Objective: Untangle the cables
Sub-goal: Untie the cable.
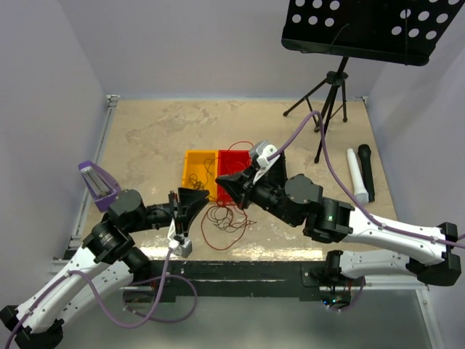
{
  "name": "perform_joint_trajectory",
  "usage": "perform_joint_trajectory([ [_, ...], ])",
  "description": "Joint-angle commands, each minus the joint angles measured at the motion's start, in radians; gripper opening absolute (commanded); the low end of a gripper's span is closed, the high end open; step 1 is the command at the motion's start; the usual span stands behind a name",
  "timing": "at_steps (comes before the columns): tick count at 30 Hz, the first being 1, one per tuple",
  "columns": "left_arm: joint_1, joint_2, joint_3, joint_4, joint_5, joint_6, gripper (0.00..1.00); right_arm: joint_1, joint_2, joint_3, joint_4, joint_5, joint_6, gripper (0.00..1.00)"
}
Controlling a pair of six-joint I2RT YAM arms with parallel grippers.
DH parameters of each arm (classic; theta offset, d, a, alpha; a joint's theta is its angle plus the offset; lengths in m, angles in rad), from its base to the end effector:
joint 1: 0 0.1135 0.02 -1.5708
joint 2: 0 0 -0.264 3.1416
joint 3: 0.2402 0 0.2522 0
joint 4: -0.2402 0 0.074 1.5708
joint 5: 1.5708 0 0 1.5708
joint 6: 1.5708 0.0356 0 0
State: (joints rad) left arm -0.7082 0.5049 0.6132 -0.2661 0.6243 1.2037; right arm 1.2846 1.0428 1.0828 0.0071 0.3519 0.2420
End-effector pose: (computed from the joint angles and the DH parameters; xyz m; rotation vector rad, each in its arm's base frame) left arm 0.0834 -0.0988 0.3112 1.6006 0.5772 -0.1699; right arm 0.0786 0.2236 0.4164 -0.5303 1.5135 0.9400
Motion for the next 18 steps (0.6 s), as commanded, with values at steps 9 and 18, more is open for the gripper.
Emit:
perform_joint_trajectory([
  [9, -0.002, -0.101, -0.128, 0.099, 0.215, 0.408, 0.34, -0.010, 0.036, 0.040, 0.034, -0.063, 0.016, 0.00],
  [18, -0.002, -0.066, -0.130, -0.007, 0.238, 0.667, 0.35, -0.018, 0.072, 0.045, 0.039, -0.105, 0.017, 0.00],
])
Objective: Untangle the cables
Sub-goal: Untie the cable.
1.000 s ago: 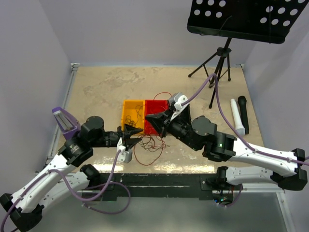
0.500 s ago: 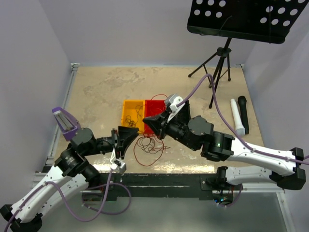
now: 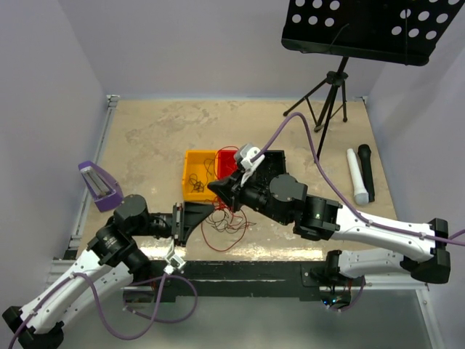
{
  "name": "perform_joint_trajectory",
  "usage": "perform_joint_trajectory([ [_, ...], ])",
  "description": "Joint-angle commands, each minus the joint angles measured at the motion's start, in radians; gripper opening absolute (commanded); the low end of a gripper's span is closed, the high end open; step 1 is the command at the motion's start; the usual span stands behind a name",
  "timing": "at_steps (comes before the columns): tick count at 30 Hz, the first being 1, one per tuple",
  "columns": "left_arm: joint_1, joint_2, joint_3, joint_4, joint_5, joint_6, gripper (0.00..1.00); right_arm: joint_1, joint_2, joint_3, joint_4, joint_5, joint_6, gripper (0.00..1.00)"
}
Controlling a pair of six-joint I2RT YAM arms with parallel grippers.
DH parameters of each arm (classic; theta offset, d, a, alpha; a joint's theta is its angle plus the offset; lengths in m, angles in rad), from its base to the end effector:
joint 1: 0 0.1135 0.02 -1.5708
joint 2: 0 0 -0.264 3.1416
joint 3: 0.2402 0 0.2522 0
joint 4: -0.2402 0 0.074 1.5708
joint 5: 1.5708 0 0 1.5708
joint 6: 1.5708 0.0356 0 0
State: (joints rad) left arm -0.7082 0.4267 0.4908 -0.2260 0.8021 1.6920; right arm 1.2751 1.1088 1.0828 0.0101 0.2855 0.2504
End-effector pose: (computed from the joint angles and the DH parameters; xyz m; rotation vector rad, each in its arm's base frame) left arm 0.0728 -0.0960 0.2824 1.6828 0.0417 0.0438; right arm 0.0845 0.2428 0.4017 -0.6071 1.5568 0.9532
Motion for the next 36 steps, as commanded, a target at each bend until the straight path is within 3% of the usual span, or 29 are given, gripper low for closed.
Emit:
perform_joint_trajectory([
  [1, -0.002, 0.015, -0.006, -0.071, 0.055, 0.213, 0.34, -0.008, 0.011, 0.046, 0.036, -0.043, 0.009, 0.00],
  [14, -0.002, 0.060, -0.012, -0.176, -0.052, 0.370, 0.32, -0.011, 0.045, 0.062, 0.034, -0.111, 0.016, 0.00],
  [18, -0.004, 0.057, -0.023, -0.158, -0.078, 0.341, 0.32, -0.013, 0.039, 0.058, 0.022, -0.118, 0.023, 0.00],
  [22, -0.004, 0.046, -0.029, -0.145, -0.087, 0.334, 0.21, -0.013, 0.040, 0.055, 0.014, -0.127, 0.024, 0.00],
  [25, -0.002, 0.041, -0.032, -0.138, -0.104, 0.322, 0.20, -0.013, 0.037, 0.049, 0.010, -0.135, 0.029, 0.00],
  [27, -0.002, 0.034, -0.029, -0.138, -0.107, 0.308, 0.25, -0.013, 0.034, 0.043, 0.005, -0.138, 0.032, 0.00],
  [30, -0.002, 0.017, -0.021, -0.151, -0.095, 0.302, 0.50, -0.013, 0.028, 0.034, -0.002, -0.134, 0.033, 0.00],
  [36, -0.002, 0.007, 0.025, -0.186, -0.107, 0.213, 0.56, -0.017, 0.020, 0.035, -0.031, -0.132, 0.030, 0.00],
])
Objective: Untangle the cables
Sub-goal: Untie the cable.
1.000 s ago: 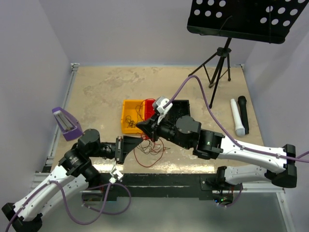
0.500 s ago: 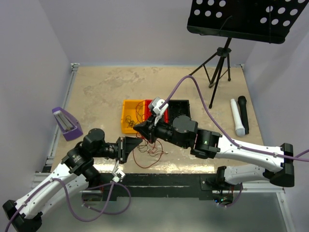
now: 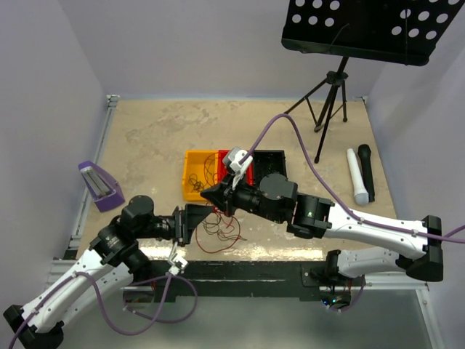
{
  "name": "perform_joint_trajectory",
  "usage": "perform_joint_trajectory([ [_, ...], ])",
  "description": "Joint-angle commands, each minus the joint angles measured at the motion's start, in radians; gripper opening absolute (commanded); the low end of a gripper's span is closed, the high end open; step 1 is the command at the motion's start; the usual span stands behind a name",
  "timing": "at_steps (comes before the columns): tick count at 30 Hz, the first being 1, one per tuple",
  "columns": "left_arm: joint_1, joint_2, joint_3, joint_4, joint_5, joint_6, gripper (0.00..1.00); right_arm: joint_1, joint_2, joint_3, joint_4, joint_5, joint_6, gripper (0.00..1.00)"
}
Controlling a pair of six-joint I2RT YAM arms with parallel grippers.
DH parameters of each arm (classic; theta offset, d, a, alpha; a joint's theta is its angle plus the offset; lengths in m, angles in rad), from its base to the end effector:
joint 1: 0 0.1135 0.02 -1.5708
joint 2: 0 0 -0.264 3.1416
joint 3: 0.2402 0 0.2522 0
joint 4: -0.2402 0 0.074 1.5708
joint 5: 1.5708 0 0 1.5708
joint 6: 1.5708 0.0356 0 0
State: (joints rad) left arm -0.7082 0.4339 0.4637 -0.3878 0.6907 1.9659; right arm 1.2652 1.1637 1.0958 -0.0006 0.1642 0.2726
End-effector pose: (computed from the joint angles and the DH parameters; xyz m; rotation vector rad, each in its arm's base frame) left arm 0.0753 -0.0943 0.2562 1.8493 -0.0200 0.2100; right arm 0.0876 0.2584 0.3917 -0.7104 1.5925 1.0260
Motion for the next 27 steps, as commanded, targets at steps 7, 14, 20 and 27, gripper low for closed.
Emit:
perform_joint_trajectory([
  [7, -0.002, 0.035, 0.086, -0.026, -0.031, -0.096, 0.57, -0.009, -0.036, 0.026, -0.047, -0.031, 0.005, 0.00],
  [14, -0.002, 0.055, 0.053, -0.007, -0.017, -0.019, 0.48, -0.012, -0.027, 0.035, -0.036, -0.081, 0.005, 0.00],
  [20, -0.002, 0.072, 0.015, 0.047, 0.024, 0.018, 0.29, -0.030, 0.002, 0.062, -0.029, -0.109, 0.000, 0.00],
  [27, -0.002, 0.063, -0.007, 0.046, 0.059, 0.002, 0.07, -0.099, -0.001, 0.049, 0.036, -0.147, 0.016, 0.00],
])
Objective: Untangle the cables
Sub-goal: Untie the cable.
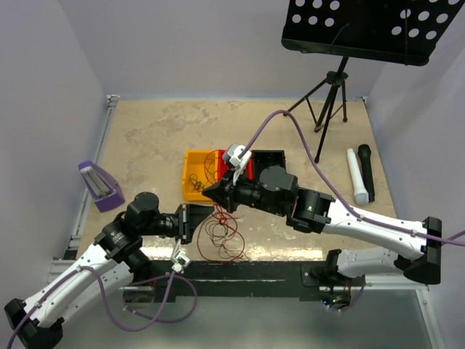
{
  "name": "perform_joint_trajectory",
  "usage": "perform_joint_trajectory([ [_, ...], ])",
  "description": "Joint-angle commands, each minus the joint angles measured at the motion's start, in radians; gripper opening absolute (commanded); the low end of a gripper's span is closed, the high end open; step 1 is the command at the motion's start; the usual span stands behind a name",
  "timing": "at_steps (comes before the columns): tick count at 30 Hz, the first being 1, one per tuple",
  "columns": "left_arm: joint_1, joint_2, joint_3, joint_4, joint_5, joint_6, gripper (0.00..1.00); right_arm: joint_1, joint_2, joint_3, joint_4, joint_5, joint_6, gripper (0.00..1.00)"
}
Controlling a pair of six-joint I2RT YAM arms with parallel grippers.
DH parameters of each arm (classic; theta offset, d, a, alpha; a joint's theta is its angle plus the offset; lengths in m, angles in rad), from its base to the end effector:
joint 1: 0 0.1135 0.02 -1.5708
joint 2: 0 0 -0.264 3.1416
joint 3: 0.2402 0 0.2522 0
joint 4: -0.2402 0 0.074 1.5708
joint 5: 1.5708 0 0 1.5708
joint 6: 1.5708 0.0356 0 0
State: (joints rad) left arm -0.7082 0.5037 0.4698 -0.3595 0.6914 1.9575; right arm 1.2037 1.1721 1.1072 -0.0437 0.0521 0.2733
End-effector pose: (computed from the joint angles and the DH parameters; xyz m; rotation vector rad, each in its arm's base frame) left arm 0.0835 -0.1014 0.2537 1.8744 0.0037 0.1792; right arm 0.1003 0.2558 0.3889 -0.7675 1.6227 1.0489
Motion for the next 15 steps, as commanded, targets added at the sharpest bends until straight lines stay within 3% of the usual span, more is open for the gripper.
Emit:
perform_joint_trajectory([
  [1, -0.002, -0.008, -0.010, 0.002, 0.060, 0.004, 0.04, -0.055, -0.011, 0.034, 0.084, -0.035, 0.020, 0.00],
  [8, -0.002, -0.027, 0.004, -0.085, 0.053, -0.063, 0.00, -0.156, -0.040, 0.009, 0.131, -0.020, 0.029, 0.00],
  [15, -0.002, 0.032, 0.010, -0.321, -0.045, 0.018, 0.00, -0.193, -0.095, 0.085, 0.111, -0.008, 0.004, 0.00],
])
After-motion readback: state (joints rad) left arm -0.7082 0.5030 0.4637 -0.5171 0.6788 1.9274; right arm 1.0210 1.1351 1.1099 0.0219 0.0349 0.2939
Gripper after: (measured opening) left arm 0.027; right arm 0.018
